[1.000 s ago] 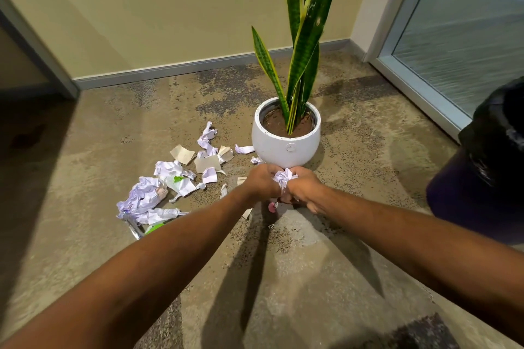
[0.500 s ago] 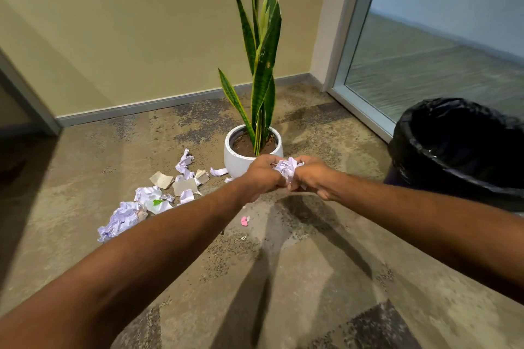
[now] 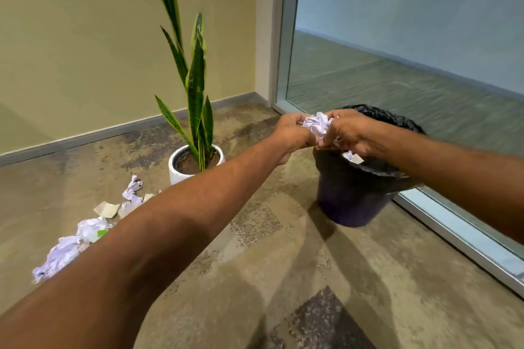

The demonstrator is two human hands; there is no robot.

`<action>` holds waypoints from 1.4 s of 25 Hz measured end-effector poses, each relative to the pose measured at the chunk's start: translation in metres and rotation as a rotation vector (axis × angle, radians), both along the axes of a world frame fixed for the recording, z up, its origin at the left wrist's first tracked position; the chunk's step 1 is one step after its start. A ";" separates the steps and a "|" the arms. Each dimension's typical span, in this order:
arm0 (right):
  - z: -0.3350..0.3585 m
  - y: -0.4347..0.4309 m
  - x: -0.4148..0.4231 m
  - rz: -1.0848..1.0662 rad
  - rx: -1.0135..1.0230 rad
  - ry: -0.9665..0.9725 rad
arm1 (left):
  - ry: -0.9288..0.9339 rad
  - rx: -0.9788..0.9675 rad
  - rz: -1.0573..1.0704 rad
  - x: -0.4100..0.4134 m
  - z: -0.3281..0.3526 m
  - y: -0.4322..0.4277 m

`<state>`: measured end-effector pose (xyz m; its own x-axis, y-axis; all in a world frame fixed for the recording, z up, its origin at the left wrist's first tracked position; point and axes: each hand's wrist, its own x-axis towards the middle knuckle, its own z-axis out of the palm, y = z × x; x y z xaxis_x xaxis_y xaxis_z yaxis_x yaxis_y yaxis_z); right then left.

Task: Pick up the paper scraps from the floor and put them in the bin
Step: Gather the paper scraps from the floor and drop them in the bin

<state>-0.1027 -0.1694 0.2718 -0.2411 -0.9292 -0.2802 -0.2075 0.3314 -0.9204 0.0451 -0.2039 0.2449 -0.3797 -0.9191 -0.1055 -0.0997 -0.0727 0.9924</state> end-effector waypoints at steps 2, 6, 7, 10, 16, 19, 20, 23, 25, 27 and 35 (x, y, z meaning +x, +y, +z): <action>0.010 0.007 -0.029 -0.027 0.005 -0.009 | 0.014 -0.006 -0.009 -0.034 0.006 0.004; 0.009 0.019 -0.075 -0.069 0.050 0.057 | 0.031 0.022 -0.032 -0.091 0.002 0.011; 0.005 0.021 -0.084 -0.091 0.064 0.064 | 0.024 0.028 -0.032 -0.102 -0.002 0.012; -0.007 0.021 -0.109 -0.171 0.095 0.070 | 0.012 0.042 -0.087 -0.128 -0.010 0.015; -0.022 0.015 -0.129 -0.340 0.164 0.139 | 0.063 0.194 -0.198 -0.139 -0.015 0.016; -0.025 0.006 -0.130 -0.394 0.087 0.049 | 0.139 0.213 -0.134 -0.126 -0.013 0.006; -0.025 0.002 -0.126 -0.405 0.049 0.020 | 0.148 0.204 -0.114 -0.119 -0.012 0.001; -0.021 -0.010 -0.107 -0.391 -0.034 -0.042 | 0.207 0.188 -0.066 -0.090 -0.008 -0.011; -0.017 -0.017 -0.085 -0.336 -0.071 -0.066 | 0.204 0.169 -0.051 -0.063 -0.006 -0.020; -0.014 -0.024 -0.061 -0.275 -0.098 -0.081 | 0.174 0.135 -0.037 -0.034 -0.006 -0.027; -0.041 -0.044 0.072 0.008 -0.036 -0.058 | -0.112 0.137 0.050 0.126 -0.033 -0.041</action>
<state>-0.0306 -0.2132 0.2305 -0.2176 -0.9408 -0.2598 -0.1560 0.2963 -0.9423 0.1706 -0.2450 0.2116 -0.3131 -0.9104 -0.2704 -0.2020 -0.2143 0.9556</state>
